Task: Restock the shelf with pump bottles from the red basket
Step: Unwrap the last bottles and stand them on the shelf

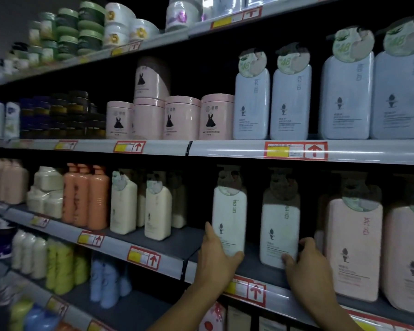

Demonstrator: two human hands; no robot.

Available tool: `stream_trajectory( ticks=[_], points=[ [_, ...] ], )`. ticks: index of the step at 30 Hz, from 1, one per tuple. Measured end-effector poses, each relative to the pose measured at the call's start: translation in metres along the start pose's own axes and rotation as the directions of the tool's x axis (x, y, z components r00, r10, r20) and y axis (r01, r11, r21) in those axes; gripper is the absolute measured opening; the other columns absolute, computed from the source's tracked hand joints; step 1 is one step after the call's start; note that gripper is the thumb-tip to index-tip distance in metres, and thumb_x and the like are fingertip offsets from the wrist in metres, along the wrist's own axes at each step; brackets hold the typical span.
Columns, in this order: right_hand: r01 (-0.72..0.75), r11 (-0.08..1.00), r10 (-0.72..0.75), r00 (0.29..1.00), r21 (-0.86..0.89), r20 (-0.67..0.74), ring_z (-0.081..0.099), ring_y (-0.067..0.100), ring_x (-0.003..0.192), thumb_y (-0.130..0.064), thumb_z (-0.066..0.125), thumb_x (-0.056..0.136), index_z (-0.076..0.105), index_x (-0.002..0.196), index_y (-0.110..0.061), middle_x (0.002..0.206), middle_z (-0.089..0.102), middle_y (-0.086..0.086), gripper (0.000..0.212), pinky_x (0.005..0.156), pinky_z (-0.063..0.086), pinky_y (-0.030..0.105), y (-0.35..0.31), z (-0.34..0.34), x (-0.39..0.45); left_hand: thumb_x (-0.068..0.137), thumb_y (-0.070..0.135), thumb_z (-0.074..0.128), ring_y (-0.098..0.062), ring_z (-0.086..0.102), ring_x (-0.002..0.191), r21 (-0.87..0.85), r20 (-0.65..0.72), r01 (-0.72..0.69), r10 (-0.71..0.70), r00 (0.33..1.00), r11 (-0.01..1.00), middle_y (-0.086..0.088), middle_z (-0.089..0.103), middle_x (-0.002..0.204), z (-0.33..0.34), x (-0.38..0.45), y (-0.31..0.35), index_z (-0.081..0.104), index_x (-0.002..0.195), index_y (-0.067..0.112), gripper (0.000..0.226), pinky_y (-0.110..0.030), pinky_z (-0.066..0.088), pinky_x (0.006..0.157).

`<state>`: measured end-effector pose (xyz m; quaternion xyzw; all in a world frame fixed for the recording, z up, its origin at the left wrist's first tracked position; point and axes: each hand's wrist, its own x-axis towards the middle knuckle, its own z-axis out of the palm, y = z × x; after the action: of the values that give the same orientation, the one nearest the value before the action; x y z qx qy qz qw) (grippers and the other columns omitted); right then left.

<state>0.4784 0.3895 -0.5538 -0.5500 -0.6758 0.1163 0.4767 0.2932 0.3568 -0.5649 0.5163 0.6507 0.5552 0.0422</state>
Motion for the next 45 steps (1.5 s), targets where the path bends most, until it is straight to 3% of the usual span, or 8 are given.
stream_trajectory(
  ticks=[9, 15, 19, 24, 29, 34, 39, 45],
  points=[
    [0.263, 0.964, -0.262, 0.964, -0.029, 0.036, 0.059, 0.033, 0.121, -0.021, 0.073, 0.090, 0.049, 0.140, -0.007, 0.137, 0.058, 0.014, 0.057, 0.099, 0.050, 0.041, -0.031, -0.016, -0.055, 0.085, 0.030, 0.078, -0.010, 0.048, 0.127, 0.034, -0.126, -0.099, 0.102, 0.987, 0.995, -0.002, 0.052, 0.144, -0.054, 0.003, 0.001, 0.032, 0.152, 0.013, 0.084, -0.019, 0.036, 0.101],
    [0.459, 0.888, -0.459, 0.888, 0.016, 0.034, 0.070, 0.026, 0.080, -0.002, 0.094, 0.060, 0.068, 0.113, -0.006, 0.099, 0.069, 0.006, 0.059, 0.073, 0.049, 0.028, -0.052, 0.005, -0.087, 0.088, 0.020, 0.075, -0.030, 0.057, 0.122, 0.006, -0.350, 0.077, -0.070, 0.934, 0.997, -0.016, 0.058, 0.135, -0.099, 0.035, -0.041, 0.043, 0.143, 0.005, 0.066, -0.037, 0.049, 0.102],
    [0.523, 0.838, -0.536, 0.842, 0.156, 0.062, 0.069, 0.022, 0.089, -0.008, 0.086, 0.073, 0.064, 0.116, -0.020, 0.106, 0.065, -0.003, 0.050, 0.071, 0.051, 0.019, -0.080, 0.035, -0.080, 0.084, 0.020, 0.077, -0.028, 0.062, 0.116, -0.045, -0.362, 0.112, -0.121, 0.924, 0.993, -0.012, 0.063, 0.130, -0.113, 0.049, -0.073, 0.049, 0.137, 0.008, 0.061, -0.036, 0.053, 0.095],
    [0.437, 0.843, -0.502, 0.849, 0.314, 0.167, 0.064, 0.015, 0.108, -0.024, 0.074, 0.089, 0.059, 0.127, -0.023, 0.117, 0.063, -0.007, 0.041, 0.093, 0.051, 0.029, -0.116, 0.101, -0.064, 0.075, 0.024, 0.083, -0.027, 0.063, 0.113, -0.067, -0.352, 0.116, -0.132, 0.926, 0.991, -0.008, 0.065, 0.120, -0.119, 0.067, -0.104, 0.054, 0.121, 0.013, 0.056, -0.045, 0.055, 0.092],
    [0.180, 0.879, -0.326, 0.902, 0.442, 0.282, 0.064, 0.013, 0.100, -0.026, 0.074, 0.090, 0.059, 0.127, -0.018, 0.112, 0.064, -0.001, 0.040, 0.078, 0.049, 0.015, -0.152, 0.163, -0.030, 0.076, 0.026, 0.083, -0.025, 0.052, 0.129, -0.033, -0.353, 0.059, -0.067, 0.933, 0.998, -0.008, 0.057, 0.137, -0.129, 0.086, -0.129, 0.047, 0.140, 0.011, 0.075, -0.042, 0.046, 0.107],
    [0.060, 0.877, -0.225, 0.927, 0.476, 0.299, 0.062, 0.016, 0.101, -0.022, 0.078, 0.086, 0.056, 0.125, -0.015, 0.107, 0.062, -0.001, 0.045, 0.081, 0.047, 0.026, -0.169, 0.212, -0.007, 0.080, 0.027, 0.081, -0.020, 0.049, 0.126, 0.016, -0.465, -0.011, 0.017, 0.885, 1.000, 0.002, 0.052, 0.132, -0.155, 0.097, -0.155, 0.048, 0.139, 0.018, 0.068, -0.038, 0.046, 0.106],
    [0.033, 0.920, -0.174, 0.928, 0.390, 0.331, 0.061, 0.026, 0.117, -0.034, 0.085, 0.078, 0.048, 0.137, -0.012, 0.129, 0.061, 0.009, 0.073, 0.082, 0.043, 0.027, -0.185, 0.241, 0.003, 0.075, 0.029, 0.085, -0.022, 0.046, 0.126, 0.081, -0.493, 0.035, 0.009, 0.870, 0.996, -0.003, 0.048, 0.132, -0.180, 0.115, -0.171, 0.046, 0.141, 0.012, 0.078, -0.042, 0.044, 0.106],
    [-0.010, 0.930, -0.120, 0.936, 0.367, 0.330, 0.065, 0.027, 0.115, -0.025, 0.085, 0.080, 0.055, 0.131, -0.012, 0.130, 0.067, 0.010, 0.061, 0.088, 0.054, 0.035, -0.202, 0.250, 0.012, 0.076, 0.023, 0.084, -0.027, 0.052, 0.125, 0.047, -0.453, 0.073, -0.044, 0.890, 0.996, -0.009, 0.055, 0.133, -0.192, 0.127, -0.186, 0.049, 0.138, 0.009, 0.073, -0.047, 0.047, 0.105]
  ],
)
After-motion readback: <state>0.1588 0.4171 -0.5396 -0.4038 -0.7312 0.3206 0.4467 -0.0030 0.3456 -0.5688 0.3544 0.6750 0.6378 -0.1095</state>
